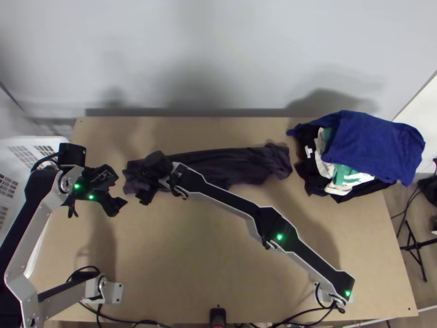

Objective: Fold the t-shirt

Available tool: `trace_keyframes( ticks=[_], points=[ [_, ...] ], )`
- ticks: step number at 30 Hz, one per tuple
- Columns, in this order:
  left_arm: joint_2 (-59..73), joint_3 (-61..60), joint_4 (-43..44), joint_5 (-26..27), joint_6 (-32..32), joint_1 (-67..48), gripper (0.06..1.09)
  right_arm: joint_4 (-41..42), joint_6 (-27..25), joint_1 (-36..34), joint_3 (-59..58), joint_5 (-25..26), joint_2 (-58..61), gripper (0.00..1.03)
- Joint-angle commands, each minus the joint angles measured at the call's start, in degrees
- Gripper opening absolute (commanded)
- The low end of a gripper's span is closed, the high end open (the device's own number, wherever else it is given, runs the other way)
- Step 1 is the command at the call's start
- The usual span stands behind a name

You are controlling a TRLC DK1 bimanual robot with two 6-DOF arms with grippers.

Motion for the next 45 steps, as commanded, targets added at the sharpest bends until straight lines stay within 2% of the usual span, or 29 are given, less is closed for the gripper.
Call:
trace_keyframes(
  ticks=[1, 8, 13, 16, 18, 20, 24, 33, 38, 45],
  points=[
    [-0.2, -0.2, 0.0, 0.0, -0.1, 0.0, 1.05, -0.6, 0.0, -0.3, -1.9, 1.5, -1.3, 0.99],
    [3.4, 0.5, -1.0, 0.0, -0.8, 1.2, 1.05, -6.4, 0.4, -3.3, -9.6, 1.4, -12.8, 0.99],
    [12.3, 5.7, -8.9, 1.1, -2.7, 2.6, 1.05, -8.5, -0.2, -5.2, -19.9, 1.1, -25.5, 0.99],
    [18.3, 11.0, -12.3, 5.1, -4.8, 5.0, 1.05, -13.4, -0.5, -6.5, -22.4, 1.0, -31.2, 0.99],
    [22.9, 16.6, -15.7, 10.3, -7.0, 7.4, 1.04, -17.7, -0.5, -7.7, -24.1, 1.0, -34.7, 0.99],
    [26.9, 21.6, -19.1, 14.9, -8.1, 9.2, 1.04, -18.3, -0.4, -8.7, -27.8, 1.0, -39.3, 0.99],
    [31.7, 28.0, -19.8, 20.4, -11.6, 11.5, 1.04, -21.5, -0.4, -11.2, -33.0, 0.8, -47.5, 0.99],
    [39.7, 28.4, -18.7, 21.6, -12.5, 14.4, 1.04, -27.7, -0.6, -18.0, -40.0, -0.1, -59.5, 0.99],
    [44.6, 28.4, -18.1, 25.5, -12.1, 17.0, 1.04, -29.8, -1.4, -19.3, -40.8, -0.1, -62.7, 0.99],
    [47.8, 28.1, -16.0, 25.8, -12.0, 17.2, 1.04, -31.7, -1.7, -20.0, -40.8, -0.2, -64.5, 0.99]
  ],
)
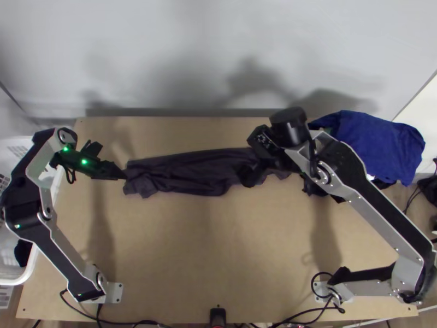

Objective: Fold the t-shirt

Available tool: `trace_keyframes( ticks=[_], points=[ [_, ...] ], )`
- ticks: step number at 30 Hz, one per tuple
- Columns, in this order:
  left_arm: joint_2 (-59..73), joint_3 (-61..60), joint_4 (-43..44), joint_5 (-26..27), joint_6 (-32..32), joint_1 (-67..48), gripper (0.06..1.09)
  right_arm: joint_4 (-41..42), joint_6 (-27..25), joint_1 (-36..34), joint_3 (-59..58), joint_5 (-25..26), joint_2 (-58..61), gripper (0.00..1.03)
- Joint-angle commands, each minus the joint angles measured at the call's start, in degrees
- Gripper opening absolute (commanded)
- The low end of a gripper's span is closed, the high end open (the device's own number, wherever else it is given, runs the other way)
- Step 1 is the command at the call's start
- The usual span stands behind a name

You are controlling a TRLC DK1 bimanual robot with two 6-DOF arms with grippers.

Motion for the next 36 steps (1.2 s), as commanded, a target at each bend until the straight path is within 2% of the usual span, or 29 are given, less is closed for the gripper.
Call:
trace_keyframes(
  ticks=[1, 20, 36],
  points=[
    [4.6, 0.2, 1.9, 1.1, -0.1, 0.9, 1.04, -1.9, -0.2, -1.2, -0.8, -0.1, -3.2, 0.99],
    [7.8, -0.5, 5.5, 1.2, -0.6, -1.1, 1.04, -2.4, -0.4, -1.4, 0.5, 0.0, -2.6, 0.99],
    [8.6, -0.4, 6.8, 4.5, -4.5, -7.1, 1.04, -2.4, -0.4, -1.4, 0.6, 0.0, -2.3, 0.99]
  ],
)
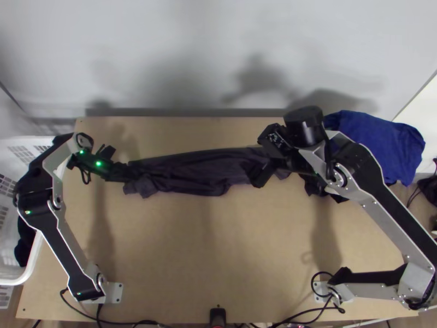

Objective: Fold the t-shirt

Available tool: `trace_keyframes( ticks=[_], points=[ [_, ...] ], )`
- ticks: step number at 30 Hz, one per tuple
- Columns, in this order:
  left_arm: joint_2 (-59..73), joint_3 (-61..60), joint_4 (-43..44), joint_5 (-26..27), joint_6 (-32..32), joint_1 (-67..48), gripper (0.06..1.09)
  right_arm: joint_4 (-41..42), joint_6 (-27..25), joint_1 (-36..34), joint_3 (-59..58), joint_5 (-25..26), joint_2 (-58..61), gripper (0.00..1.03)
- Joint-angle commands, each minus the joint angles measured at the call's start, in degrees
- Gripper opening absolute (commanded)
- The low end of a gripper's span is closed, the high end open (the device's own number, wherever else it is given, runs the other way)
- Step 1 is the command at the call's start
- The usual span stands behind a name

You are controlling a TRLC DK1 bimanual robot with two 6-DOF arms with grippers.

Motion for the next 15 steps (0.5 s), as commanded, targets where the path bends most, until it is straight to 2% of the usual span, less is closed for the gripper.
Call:
trace_keyframes(
  ticks=[1, 15],
  points=[
    [0.6, 0.0, 1.2, 1.7, -2.3, -3.8, 1.04, 0.0, 0.0, 0.0, 0.1, 0.0, 0.2, 0.99],
    [1.5, 0.9, -1.2, 8.1, -2.7, -7.7, 1.04, -0.5, 0.0, -0.2, -0.2, 0.0, 0.2, 0.99]
  ],
)
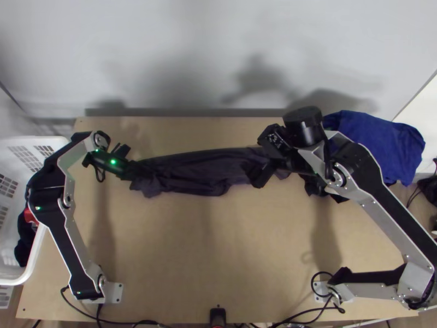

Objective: Fold the t-shirt

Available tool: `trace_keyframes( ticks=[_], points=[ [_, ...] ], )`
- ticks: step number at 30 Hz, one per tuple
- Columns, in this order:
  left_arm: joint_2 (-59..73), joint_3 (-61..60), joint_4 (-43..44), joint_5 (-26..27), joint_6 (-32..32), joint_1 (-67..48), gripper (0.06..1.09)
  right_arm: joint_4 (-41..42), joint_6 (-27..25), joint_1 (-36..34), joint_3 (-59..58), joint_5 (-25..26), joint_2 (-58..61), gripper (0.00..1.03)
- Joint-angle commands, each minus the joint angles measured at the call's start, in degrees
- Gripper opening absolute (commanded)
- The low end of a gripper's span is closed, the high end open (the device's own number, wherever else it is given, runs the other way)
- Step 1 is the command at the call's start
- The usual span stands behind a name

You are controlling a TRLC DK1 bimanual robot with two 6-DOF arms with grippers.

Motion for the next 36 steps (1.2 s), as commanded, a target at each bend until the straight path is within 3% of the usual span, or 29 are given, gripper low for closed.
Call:
trace_keyframes(
  ticks=[1, 14, 19, 24, 29, 30, 36],
  points=[
    [0.4, -0.1, -1.7, 3.0, 0.3, -1.9, 1.04, -0.1, 0.0, 0.1, 0.0, 0.0, 0.1, 0.99],
    [1.5, 1.1, 2.9, 5.5, -5.1, -7.0, 1.0, -0.1, -0.1, 0.0, -0.2, 0.0, -0.1, 0.99],
    [3.3, 1.1, 3.7, 5.5, -5.2, -8.4, 0.76, -0.1, -0.1, 0.0, -0.4, 0.0, -0.5, 0.99],
    [3.2, 0.7, 5.0, 5.4, -5.8, -9.4, 0.29, -0.1, -0.1, -0.1, -0.5, 0.0, -0.6, 0.99],
    [2.6, 0.2, 5.3, 4.7, -5.8, -9.1, 0.19, -0.1, -0.1, -0.2, -1.0, 0.0, -0.7, 0.99],
    [2.2, 0.4, 4.9, 4.7, -6.4, -8.2, 0.1, -0.1, -0.1, -0.3, -1.2, 0.0, -0.8, 0.99],
    [-1.0, -0.1, 1.2, 4.7, -4.8, -5.4, 0.1, -0.1, -0.2, -0.5, -1.5, 0.0, -1.0, 0.99]
  ],
)
